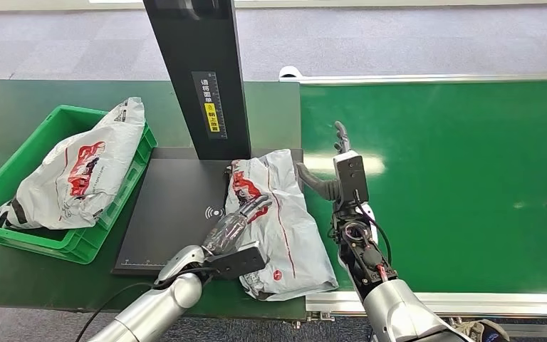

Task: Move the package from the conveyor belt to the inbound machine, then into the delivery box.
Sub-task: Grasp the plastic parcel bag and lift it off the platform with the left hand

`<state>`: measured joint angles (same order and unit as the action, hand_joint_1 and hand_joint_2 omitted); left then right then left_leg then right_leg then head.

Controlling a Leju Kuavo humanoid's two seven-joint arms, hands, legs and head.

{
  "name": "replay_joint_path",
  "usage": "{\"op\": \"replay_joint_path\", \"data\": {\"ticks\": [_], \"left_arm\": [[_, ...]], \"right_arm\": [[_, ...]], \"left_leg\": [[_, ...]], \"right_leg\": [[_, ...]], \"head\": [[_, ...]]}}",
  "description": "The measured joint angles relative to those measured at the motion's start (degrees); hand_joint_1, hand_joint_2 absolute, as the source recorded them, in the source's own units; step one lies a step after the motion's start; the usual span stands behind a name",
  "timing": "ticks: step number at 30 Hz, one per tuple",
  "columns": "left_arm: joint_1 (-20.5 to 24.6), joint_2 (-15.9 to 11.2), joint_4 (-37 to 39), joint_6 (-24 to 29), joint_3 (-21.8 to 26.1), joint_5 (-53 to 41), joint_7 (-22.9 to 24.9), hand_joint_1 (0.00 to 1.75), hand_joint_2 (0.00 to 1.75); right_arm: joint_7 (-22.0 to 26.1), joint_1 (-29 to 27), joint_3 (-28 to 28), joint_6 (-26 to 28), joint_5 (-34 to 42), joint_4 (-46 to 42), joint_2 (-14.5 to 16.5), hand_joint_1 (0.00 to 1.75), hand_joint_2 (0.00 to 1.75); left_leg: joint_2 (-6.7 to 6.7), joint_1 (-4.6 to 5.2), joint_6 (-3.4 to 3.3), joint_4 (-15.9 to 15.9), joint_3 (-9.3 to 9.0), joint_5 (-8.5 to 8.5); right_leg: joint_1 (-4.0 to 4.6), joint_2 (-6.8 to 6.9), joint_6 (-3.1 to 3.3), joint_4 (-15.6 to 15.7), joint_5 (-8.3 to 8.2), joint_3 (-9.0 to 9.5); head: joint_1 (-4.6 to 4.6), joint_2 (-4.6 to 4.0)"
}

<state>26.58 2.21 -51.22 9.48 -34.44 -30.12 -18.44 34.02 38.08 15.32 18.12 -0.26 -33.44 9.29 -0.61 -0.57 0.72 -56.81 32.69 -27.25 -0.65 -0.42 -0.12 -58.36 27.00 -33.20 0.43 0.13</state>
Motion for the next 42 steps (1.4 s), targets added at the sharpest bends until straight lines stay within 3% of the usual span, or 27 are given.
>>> {"op": "replay_joint_path", "data": {"ticks": [3, 7, 12, 24, 35, 39, 42], "left_arm": [[1.81, 0.61, 3.27, 0.18, -0.74, -4.73, 3.99, 0.00, 1.75], [5.26, 1.95, 8.31, -0.90, -1.57, -10.17, 7.77, 1.72, 1.75], [6.57, 2.70, 11.67, -0.81, -1.03, -10.06, 6.61, 1.75, 1.75], [5.88, 2.61, 11.52, 1.73, 4.77, -1.36, -1.71, 1.75, 1.75], [1.09, 2.44, 1.57, 18.16, 11.34, 11.27, -18.25, 1.75, 1.75], [-0.66, 2.28, -5.64, 26.83, 13.42, 13.98, -21.10, 1.75, 1.75], [-2.55, 2.23, -14.07, 29.81, 15.93, 11.59, -21.49, 1.75, 1.75]], "right_arm": [[-1.99, 0.09, 0.38, -2.38, 0.98, 0.04, -0.01, 0.00, 1.75], [-5.00, 0.46, 1.90, -7.23, 0.77, 0.75, 0.08, 0.00, 1.75], [-5.39, 0.62, 4.49, -8.57, -0.87, 2.20, 0.28, 0.00, 1.75], [-5.62, 0.61, 6.47, -8.97, -1.00, 3.54, -0.23, 0.00, 1.75], [-5.33, 0.42, 6.58, -8.79, 0.14, 3.68, -0.83, 0.00, 1.75], [-4.94, 0.36, 6.60, -8.65, 0.19, 3.81, -0.96, 0.00, 1.75], [-4.79, 0.28, 6.64, -8.45, 0.27, 3.97, -1.07, 0.00, 1.75]], "left_leg": [[-0.02, 0.00, 0.00, 0.00, -0.02, 0.00], [-0.06, 0.00, -0.02, 0.04, -0.26, -0.02], [-0.05, 0.00, -0.04, 0.06, -0.53, 0.03], [-0.01, 0.00, -0.03, 0.05, -0.32, 0.17], [0.00, 0.00, -0.03, 0.03, 0.06, 0.18], [0.00, 0.00, -0.03, 0.03, 0.10, 0.17], [0.00, 0.00, -0.03, 0.03, 0.13, 0.17]], "right_leg": [[0.00, 0.01, 0.00, 0.01, 0.00, 0.05], [0.00, 0.09, -0.01, 0.03, 0.01, 0.40], [0.00, 0.10, 0.00, 0.05, -0.04, 0.67], [0.01, 0.07, 0.03, 0.02, -0.19, 0.35], [0.01, 0.05, 0.02, 0.02, -0.19, -0.06], [0.01, 0.05, 0.02, 0.02, -0.19, -0.10], [0.01, 0.05, 0.03, 0.02, -0.19, -0.14]], "head": [[-0.01, 0.00], [-0.01, 0.00], [-0.01, -0.01], [-0.01, 0.00], [-0.01, -0.01], [0.00, 0.00], [-0.01, 0.00]]}}
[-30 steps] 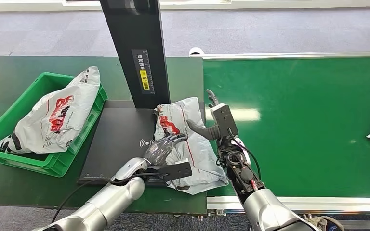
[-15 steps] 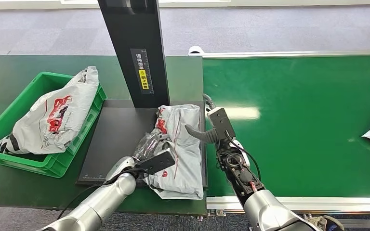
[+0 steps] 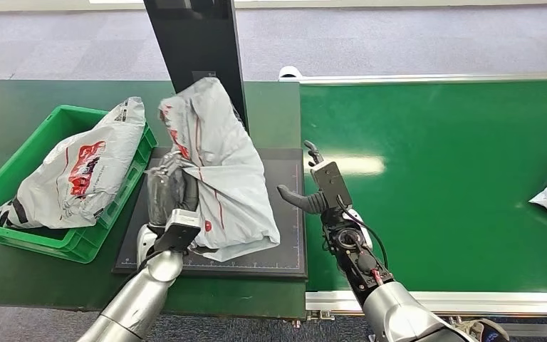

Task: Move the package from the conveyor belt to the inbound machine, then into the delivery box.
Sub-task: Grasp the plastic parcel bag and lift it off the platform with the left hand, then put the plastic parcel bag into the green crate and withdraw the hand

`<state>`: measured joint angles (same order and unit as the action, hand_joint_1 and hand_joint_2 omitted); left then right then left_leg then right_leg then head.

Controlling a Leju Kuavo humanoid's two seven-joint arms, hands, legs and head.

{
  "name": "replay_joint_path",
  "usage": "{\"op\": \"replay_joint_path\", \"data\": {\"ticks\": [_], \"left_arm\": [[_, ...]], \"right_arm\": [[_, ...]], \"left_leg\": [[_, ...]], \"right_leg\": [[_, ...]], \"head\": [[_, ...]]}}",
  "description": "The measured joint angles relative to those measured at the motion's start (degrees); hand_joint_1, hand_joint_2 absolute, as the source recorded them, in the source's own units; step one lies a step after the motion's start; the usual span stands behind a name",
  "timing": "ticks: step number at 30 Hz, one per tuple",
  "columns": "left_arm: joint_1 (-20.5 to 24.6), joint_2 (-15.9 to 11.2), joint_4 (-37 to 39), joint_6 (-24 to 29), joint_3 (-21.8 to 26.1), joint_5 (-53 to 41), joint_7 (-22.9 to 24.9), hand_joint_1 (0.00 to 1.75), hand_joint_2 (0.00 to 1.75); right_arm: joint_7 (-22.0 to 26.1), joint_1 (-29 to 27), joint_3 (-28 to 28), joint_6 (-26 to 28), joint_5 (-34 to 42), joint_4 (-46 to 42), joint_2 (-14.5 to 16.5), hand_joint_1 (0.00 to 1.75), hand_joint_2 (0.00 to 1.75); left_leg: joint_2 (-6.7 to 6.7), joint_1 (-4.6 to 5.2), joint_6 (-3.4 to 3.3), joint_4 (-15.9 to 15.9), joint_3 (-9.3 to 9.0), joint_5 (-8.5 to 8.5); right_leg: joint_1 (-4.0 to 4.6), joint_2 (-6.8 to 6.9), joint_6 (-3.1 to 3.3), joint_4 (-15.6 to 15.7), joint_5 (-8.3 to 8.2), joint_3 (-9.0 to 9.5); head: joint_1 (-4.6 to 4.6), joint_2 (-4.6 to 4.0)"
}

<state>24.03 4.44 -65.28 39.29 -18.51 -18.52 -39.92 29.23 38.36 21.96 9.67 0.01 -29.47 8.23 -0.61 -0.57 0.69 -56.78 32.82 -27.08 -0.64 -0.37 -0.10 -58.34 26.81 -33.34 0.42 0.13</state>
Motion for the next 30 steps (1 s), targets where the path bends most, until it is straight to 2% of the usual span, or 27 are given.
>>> {"op": "replay_joint_path", "data": {"ticks": [5, 12, 16, 21, 25, 30], "left_arm": [[-1.69, 0.81, -11.77, 0.41, 6.69, -7.34, -0.05, 1.75, 1.75], [-2.74, 2.52, -21.24, 0.46, 15.49, -12.85, -0.05, 1.75, 1.75], [-2.65, 3.02, -23.13, 0.46, 23.25, -15.09, -0.05, 1.75, 1.75], [-2.10, 3.00, -22.25, 0.46, 29.31, -19.85, 0.93, 1.75, 1.75], [-0.96, 1.90, -16.87, 0.47, 33.46, -28.61, 7.85, 1.75, 1.75], [1.99, -2.66, -7.89, 0.48, 36.22, -36.57, 19.60, 1.75, 1.75]], "right_arm": [[0.01, -0.03, 0.07, 0.34, 0.08, 0.18, -0.08, 0.00, 1.75], [-0.05, -0.14, 0.32, 0.35, -0.08, 0.18, -0.13, 0.00, 1.75], [-0.15, -0.69, 0.45, 0.34, -0.26, 0.18, -0.22, 0.00, 1.75], [-0.26, -1.08, 0.61, 0.57, -0.62, 0.18, -0.37, 0.00, 1.75], [-0.71, -1.32, 0.83, 0.78, -1.18, 0.18, -0.37, 0.00, 1.75], [-1.02, -1.42, 0.96, 0.78, -1.93, 0.18, -0.28, 0.00, 1.75]], "left_leg": [[0.01, 0.00, 0.00, 0.00, 0.02, 0.00], [0.02, 0.00, 0.00, 0.00, 0.05, 0.00], [0.05, -0.01, 0.00, 0.00, 0.05, 0.00], [0.03, -0.01, 0.01, 0.00, 0.09, 0.01], [0.10, -0.01, 0.01, 0.00, 0.09, 0.01], [0.20, -0.03, 0.02, 0.01, 0.11, 0.03]], "right_leg": [[0.00, -0.01, 0.00, 0.00, 0.00, -0.03], [0.00, -0.01, 0.00, -0.01, 0.00, -0.05], [0.01, -0.04, 0.00, -0.01, 0.00, -0.10], [0.02, -0.04, 0.00, -0.01, 0.00, -0.10], [0.02, -0.07, 0.01, -0.01, -0.01, -0.12], [0.05, -0.18, 0.04, -0.03, -0.03, -0.20]], "head": [[0.01, 0.00], [-0.01, 0.00], [0.01, 0.00], [-0.02, 0.00], [-0.01, 0.00], [0.00, 0.00]]}}
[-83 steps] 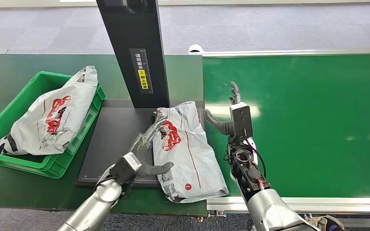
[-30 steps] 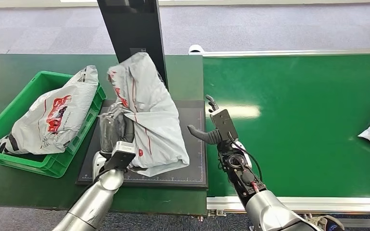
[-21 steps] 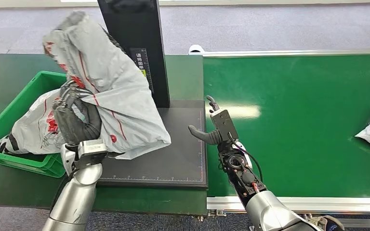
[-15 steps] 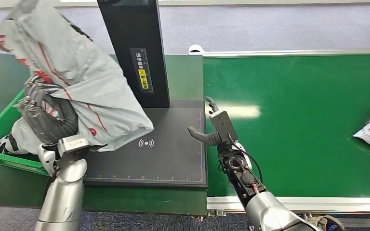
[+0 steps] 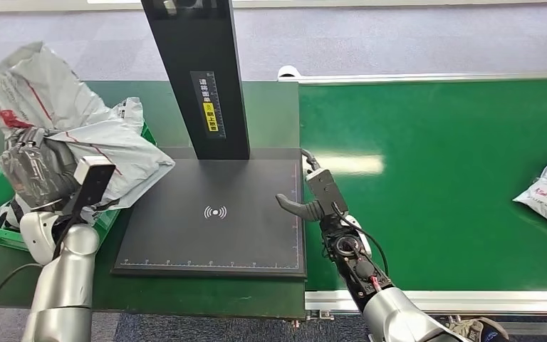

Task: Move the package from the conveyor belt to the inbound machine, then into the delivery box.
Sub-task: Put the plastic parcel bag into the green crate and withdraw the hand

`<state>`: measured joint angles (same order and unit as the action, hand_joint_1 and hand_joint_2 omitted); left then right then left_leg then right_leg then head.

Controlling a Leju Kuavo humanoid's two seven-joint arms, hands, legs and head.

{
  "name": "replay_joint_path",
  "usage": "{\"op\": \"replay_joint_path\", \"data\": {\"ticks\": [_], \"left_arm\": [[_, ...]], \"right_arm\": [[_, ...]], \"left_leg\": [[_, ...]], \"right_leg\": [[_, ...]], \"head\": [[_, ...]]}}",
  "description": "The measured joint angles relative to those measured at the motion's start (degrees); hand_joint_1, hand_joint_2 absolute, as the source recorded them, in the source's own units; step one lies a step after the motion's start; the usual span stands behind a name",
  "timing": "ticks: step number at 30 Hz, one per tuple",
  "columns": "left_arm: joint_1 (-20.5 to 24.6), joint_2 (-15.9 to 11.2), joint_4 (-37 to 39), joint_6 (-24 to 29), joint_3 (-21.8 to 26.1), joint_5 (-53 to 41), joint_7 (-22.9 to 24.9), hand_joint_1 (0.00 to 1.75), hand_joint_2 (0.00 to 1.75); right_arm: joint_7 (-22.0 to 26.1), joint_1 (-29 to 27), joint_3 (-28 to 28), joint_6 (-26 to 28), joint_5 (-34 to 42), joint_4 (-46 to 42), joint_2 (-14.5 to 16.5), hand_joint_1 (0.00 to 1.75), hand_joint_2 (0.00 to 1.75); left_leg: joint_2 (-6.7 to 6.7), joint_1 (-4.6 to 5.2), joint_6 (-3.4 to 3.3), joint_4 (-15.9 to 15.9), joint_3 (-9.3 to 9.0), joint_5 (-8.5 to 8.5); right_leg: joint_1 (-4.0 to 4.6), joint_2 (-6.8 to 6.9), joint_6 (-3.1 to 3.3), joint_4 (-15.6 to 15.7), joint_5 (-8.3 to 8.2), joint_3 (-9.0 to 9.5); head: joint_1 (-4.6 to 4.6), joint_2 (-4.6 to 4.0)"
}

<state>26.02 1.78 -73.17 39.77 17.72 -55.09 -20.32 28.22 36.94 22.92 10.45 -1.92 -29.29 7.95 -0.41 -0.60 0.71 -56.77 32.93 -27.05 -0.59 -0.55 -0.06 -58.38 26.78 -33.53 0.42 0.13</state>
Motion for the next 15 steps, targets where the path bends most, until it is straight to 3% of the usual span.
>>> {"op": "replay_joint_path", "data": {"ticks": [6, 9, 15], "left_arm": [[6.60, -8.78, 13.43, -5.00, -1.33, -5.72, 15.83, 1.75, 1.75], [8.27, -11.22, 17.55, -5.76, -2.31, -6.17, 17.01, 1.75, 1.75], [10.07, -13.59, 22.29, -7.43, -3.84, -7.45, 20.17, 1.75, 1.75]], "right_arm": [[-0.53, 0.06, 0.32, -0.44, -0.63, -0.02, -0.08, 0.00, 1.75], [-0.76, 0.07, 0.44, -0.44, -0.63, -0.02, -0.08, 0.00, 1.75], [-0.82, 0.12, 0.52, -0.51, -0.65, -0.02, -0.03, 0.00, 1.75]], "left_leg": [[0.09, -0.05, 0.01, 0.00, 0.02, 0.01], [0.11, -0.05, 0.02, 0.00, 0.03, 0.01], [0.08, -0.03, 0.02, 0.00, 0.06, 0.00]], "right_leg": [[0.05, -0.10, 0.02, -0.02, -0.01, -0.07], [0.05, -0.13, 0.02, -0.02, -0.01, -0.07], [0.03, -0.12, 0.02, 0.00, -0.01, -0.08]], "head": [[-0.01, 0.00], [-0.02, 0.00], [-0.02, -0.01]]}}
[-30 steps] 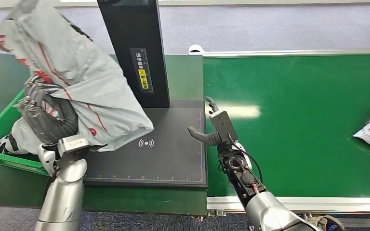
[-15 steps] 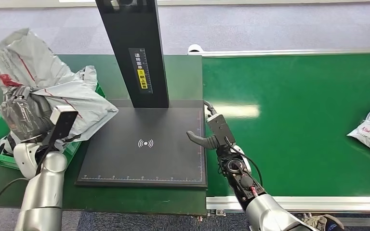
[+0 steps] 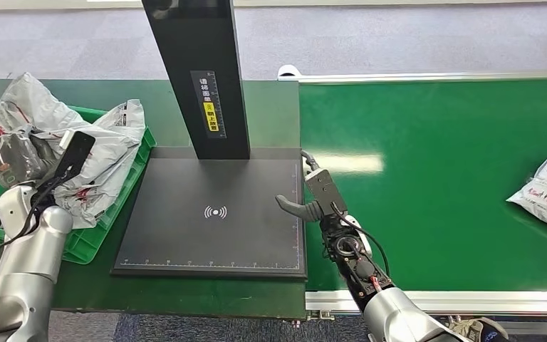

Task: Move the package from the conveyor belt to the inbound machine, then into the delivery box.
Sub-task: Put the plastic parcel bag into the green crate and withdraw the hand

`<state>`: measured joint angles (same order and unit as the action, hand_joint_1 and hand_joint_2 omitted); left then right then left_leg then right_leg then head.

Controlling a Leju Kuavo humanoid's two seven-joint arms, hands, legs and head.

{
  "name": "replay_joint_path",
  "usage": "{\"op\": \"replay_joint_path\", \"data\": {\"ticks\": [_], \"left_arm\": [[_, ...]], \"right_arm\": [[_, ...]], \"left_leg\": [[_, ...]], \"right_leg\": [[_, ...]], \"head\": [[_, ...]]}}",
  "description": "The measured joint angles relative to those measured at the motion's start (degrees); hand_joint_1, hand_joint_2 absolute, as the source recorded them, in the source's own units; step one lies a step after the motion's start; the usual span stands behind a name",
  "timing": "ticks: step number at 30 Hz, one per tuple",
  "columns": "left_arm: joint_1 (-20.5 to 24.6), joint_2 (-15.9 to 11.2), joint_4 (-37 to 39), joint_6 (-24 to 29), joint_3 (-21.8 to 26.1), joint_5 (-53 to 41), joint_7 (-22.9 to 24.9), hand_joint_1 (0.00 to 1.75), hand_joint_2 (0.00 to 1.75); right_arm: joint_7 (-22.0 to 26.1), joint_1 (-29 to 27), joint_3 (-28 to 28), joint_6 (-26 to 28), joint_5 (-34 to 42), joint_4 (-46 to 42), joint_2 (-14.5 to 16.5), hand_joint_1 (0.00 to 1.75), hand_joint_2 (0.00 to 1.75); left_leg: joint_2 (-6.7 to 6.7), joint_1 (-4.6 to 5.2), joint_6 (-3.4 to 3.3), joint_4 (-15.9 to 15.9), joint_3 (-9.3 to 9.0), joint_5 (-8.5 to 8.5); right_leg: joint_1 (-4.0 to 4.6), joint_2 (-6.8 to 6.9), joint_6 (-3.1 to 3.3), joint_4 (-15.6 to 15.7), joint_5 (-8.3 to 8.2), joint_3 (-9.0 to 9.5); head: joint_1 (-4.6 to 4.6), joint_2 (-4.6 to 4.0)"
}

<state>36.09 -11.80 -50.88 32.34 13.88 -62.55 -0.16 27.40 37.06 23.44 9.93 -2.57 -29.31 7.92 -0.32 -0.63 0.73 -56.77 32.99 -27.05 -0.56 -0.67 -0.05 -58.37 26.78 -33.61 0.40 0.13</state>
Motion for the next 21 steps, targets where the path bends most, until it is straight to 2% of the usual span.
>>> {"op": "replay_joint_path", "data": {"ticks": [3, 7, 9, 13, 17, 18, 19, 21], "left_arm": [[1.68, -1.08, 4.01, -4.12, -0.52, 2.56, 2.18, 1.75, 1.75], [4.69, -1.64, 10.62, -16.79, 1.35, 18.23, -2.88, 1.75, 1.75], [5.44, -1.94, 13.21, -20.89, 1.83, 22.33, -4.70, 1.75, 1.75], [6.33, -2.31, 16.31, -26.25, 1.71, 25.11, -6.18, 1.75, 1.75], [7.32, -2.74, 18.21, -35.44, -0.86, 25.06, -4.96, 1.74, 1.75], [7.56, -2.89, 18.52, -37.01, -1.84, 24.86, -4.79, 1.66, 1.75], [7.75, -3.01, 18.76, -37.93, -2.79, 24.76, -4.83, 1.41, 1.75], [7.91, -3.02, 19.01, -38.12, -4.28, 25.19, -5.48, 0.64, 1.75]], "right_arm": [[-0.05, 0.06, 0.03, -0.28, -0.02, 0.00, 0.05, 0.00, 1.75], [-0.08, 0.16, 0.11, -1.12, -0.02, 0.01, 0.05, 0.00, 1.75], [-0.16, 0.25, 0.17, -1.47, -0.01, 0.02, 0.03, 0.00, 1.75], [-0.65, 0.31, 0.30, -1.87, -0.14, 0.01, 0.03, 0.00, 1.75], [-1.16, 0.42, 0.45, -2.45, -0.52, 0.01, 0.06, 0.00, 1.75], [-1.17, 0.51, 0.55, -2.65, -0.60, 0.01, 0.08, 0.00, 1.75], [-1.18, 0.63, 0.66, -2.77, -0.63, 0.00, 0.09, 0.00, 1.75], [-1.19, 0.89, 0.87, -2.89, -0.69, 0.00, 0.10, 0.00, 1.75]], "left_leg": [[-0.01, -0.01, 0.00, 0.00, 0.00, 0.00], [-0.03, -0.02, 0.02, 0.00, -0.01, 0.02], [-0.03, -0.02, 0.02, 0.00, -0.01, 0.02], [-0.09, 0.01, 0.02, 0.00, -0.01, 0.02], [-0.46, 0.07, 0.00, 0.00, -0.05, 0.04], [-0.58, 0.08, -0.01, 0.00, -0.08, 0.04], [-0.70, 0.08, -0.03, 0.00, -0.12, 0.05], [-0.89, 0.09, -0.06, 0.00, -0.21, 0.07]], "right_leg": [[0.01, 0.01, 0.00, 0.00, 0.00, 0.00], [0.01, 0.02, 0.00, -0.02, 0.00, 0.01], [0.01, 0.02, 0.00, -0.03, 0.00, 0.02], [-0.02, 0.10, 0.00, -0.02, 0.01, 0.05], [-0.09, 0.50, -0.04, 0.00, 0.06, 0.21], [-0.11, 0.62, -0.07, 0.01, 0.09, 0.28], [-0.12, 0.73, -0.10, 0.01, 0.12, 0.37], [-0.15, 0.89, -0.14, 0.02, 0.16, 0.51]], "head": [[0.01, 0.01], [0.00, 0.01], [0.00, 0.01], [0.00, 0.01], [0.02, 0.01], [0.03, 0.01], [0.03, 0.01], [0.02, 0.01]]}}
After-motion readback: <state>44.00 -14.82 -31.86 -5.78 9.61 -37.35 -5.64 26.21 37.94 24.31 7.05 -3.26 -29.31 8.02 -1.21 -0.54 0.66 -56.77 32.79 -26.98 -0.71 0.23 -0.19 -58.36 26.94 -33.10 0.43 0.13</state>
